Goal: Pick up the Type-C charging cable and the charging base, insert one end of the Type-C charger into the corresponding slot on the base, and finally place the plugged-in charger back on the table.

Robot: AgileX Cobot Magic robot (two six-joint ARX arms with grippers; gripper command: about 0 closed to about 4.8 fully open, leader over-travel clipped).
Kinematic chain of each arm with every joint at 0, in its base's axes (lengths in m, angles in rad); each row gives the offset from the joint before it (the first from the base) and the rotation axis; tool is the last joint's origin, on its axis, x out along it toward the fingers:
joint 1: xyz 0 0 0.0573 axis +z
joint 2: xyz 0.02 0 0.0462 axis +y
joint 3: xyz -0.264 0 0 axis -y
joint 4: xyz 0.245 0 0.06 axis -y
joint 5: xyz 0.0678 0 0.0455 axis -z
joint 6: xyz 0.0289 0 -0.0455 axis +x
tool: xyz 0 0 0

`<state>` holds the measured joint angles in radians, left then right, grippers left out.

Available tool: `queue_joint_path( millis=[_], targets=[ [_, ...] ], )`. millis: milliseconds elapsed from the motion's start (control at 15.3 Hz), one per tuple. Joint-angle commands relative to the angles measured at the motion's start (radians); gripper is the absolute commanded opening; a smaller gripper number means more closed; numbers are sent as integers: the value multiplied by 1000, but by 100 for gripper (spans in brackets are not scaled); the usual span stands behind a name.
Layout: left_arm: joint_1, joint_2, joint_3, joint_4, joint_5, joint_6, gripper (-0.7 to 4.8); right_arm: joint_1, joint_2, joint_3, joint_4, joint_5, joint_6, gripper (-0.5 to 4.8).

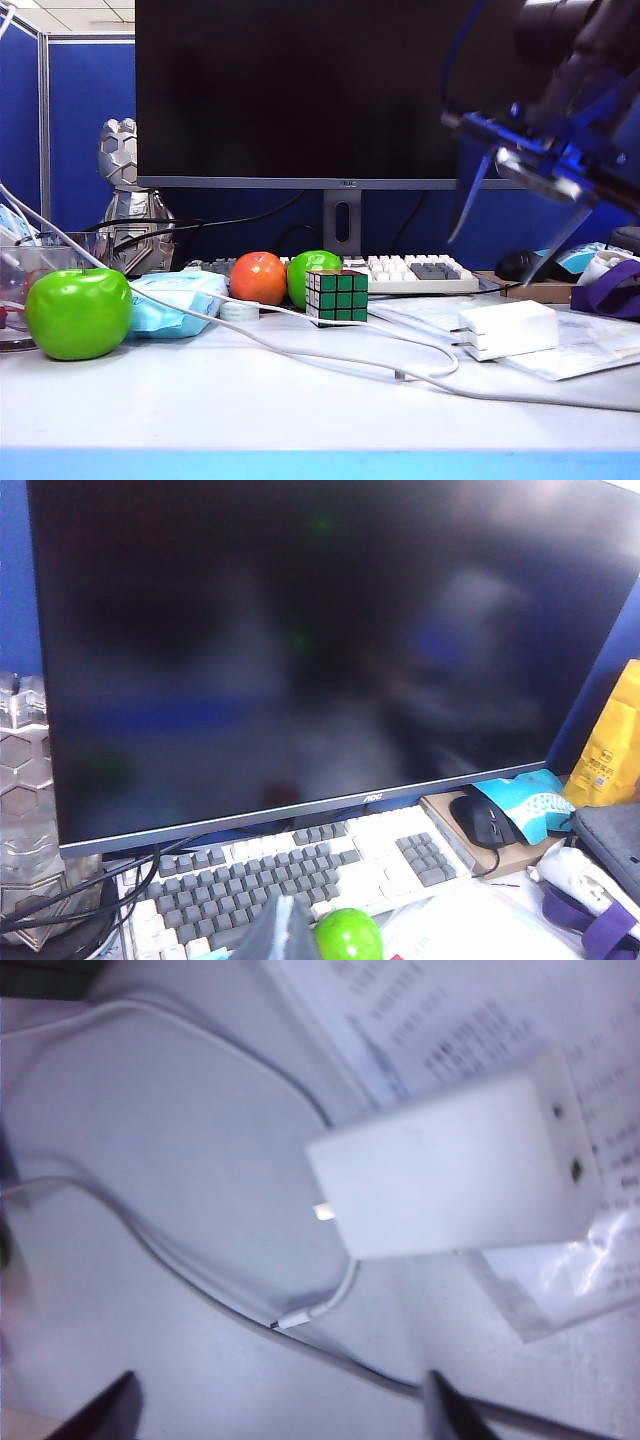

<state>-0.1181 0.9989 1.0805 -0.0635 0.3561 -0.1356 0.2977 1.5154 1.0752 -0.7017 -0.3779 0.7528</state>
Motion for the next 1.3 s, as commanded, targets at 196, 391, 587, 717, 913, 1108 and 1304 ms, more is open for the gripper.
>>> queue_joint_path(
  millis=[196, 391, 587, 717, 913, 1108, 1304],
  targets=[
    [-1, -6, 5, 20, 31, -3, -3, 0, 71, 1, 100, 3, 216, 319],
    [-1, -8, 5, 20, 34, -3, -3, -4, 83, 1, 132, 48, 331, 320],
    [-1, -8, 5, 20, 34, -3, -3, -12, 87, 0, 108, 69, 379, 320],
    [-1, -8, 5, 20, 34, -3, -3, -12, 88, -1, 97, 62, 400, 319],
    [-1, -8, 5, 21, 34, -3, -3, -14, 128, -8, 116, 68, 603, 319],
    [-1, -8, 5, 21, 34, -3, -3, -14, 169, -12, 161, 78, 750, 319],
    [-1, -9, 5, 21, 34, -3, -3, -14, 175, -13, 151, 139, 772, 279]
  ],
)
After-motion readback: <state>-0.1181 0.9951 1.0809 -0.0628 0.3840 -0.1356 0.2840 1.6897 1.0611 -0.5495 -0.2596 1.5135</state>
